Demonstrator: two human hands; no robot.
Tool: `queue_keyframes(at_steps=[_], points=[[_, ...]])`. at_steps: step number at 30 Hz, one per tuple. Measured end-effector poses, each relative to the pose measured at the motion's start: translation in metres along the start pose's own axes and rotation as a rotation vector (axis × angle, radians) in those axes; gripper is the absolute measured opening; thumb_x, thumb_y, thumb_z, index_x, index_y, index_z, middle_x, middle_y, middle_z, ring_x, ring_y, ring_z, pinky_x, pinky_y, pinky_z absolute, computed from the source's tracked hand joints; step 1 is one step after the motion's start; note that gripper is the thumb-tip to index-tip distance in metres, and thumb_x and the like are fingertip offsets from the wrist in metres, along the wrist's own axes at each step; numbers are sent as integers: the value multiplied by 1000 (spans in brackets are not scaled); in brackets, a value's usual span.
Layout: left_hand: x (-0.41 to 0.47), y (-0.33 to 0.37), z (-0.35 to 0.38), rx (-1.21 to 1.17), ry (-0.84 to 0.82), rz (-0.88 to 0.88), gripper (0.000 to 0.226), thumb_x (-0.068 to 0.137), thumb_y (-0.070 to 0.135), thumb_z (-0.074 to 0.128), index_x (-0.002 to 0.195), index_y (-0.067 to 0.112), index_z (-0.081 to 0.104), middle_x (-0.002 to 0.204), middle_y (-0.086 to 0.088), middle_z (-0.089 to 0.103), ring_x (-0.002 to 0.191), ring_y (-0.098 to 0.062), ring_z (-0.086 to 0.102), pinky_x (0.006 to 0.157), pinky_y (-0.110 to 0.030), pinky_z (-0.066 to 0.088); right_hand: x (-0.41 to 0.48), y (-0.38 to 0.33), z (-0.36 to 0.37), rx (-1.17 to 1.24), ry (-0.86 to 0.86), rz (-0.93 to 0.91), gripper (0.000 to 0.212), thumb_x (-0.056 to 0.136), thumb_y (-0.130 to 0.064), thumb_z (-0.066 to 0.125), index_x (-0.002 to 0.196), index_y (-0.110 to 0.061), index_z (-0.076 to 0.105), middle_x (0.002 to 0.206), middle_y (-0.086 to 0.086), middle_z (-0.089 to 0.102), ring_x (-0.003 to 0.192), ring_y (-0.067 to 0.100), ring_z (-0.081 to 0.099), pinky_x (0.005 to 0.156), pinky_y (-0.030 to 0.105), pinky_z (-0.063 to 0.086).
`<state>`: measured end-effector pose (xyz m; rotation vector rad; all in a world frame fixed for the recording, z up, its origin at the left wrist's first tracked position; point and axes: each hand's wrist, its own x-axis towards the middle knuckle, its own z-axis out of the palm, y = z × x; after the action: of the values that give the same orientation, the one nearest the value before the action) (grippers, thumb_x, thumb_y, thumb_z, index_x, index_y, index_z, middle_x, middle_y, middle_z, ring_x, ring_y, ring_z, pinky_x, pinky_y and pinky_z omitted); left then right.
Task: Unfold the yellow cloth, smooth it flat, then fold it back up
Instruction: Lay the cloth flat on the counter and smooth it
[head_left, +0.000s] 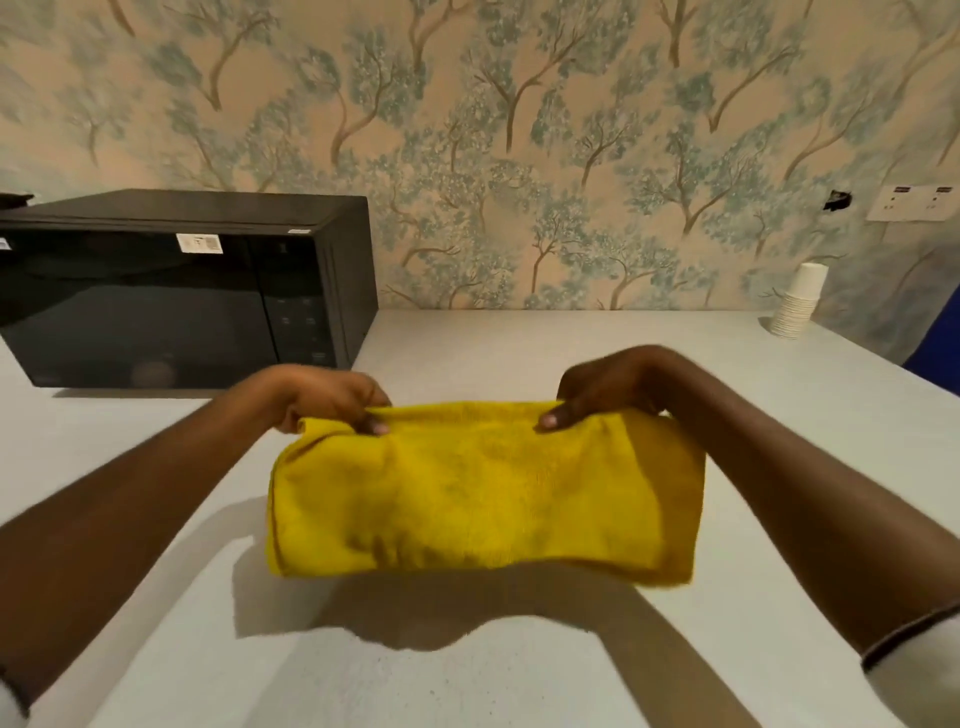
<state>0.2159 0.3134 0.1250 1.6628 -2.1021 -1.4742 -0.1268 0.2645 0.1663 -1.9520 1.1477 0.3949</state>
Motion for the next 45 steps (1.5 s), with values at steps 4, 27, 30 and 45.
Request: queue_keyframes(at_steps=[4,27,30,45], points=[[28,-37,25,289,-39,-214,26,84,34,65,104,17,68,113,-10,68,102,-27,65,92,-42,54,52,22,44,-249,114,134,67,78,-66,58,86,0,66,79,9,64,66,20,60,63,29,51],[90,-44,180,888,720,-38,66,82,47,15,130,10,42,133,-15,50,120,-38,41,97,-45,36,136,-7,211,-219,883,291,58,84,-49,48,127,-11,42,137,20,40,138,48,17,104,73,17],[96,-58,190,871,692,-45,67,88,48,17,143,12,28,150,-15,35,133,-39,31,108,-52,28,139,9,219,-245,933,281,60,91,-56,29,141,-22,27,153,18,24,142,48,4,103,77,1],[151,-47,162,785,645,-34,68,91,49,22,149,15,10,161,-12,9,146,-39,7,116,-56,10,174,49,159,-253,880,292,68,87,-67,13,147,-34,13,160,13,8,144,45,-6,103,75,-7]])
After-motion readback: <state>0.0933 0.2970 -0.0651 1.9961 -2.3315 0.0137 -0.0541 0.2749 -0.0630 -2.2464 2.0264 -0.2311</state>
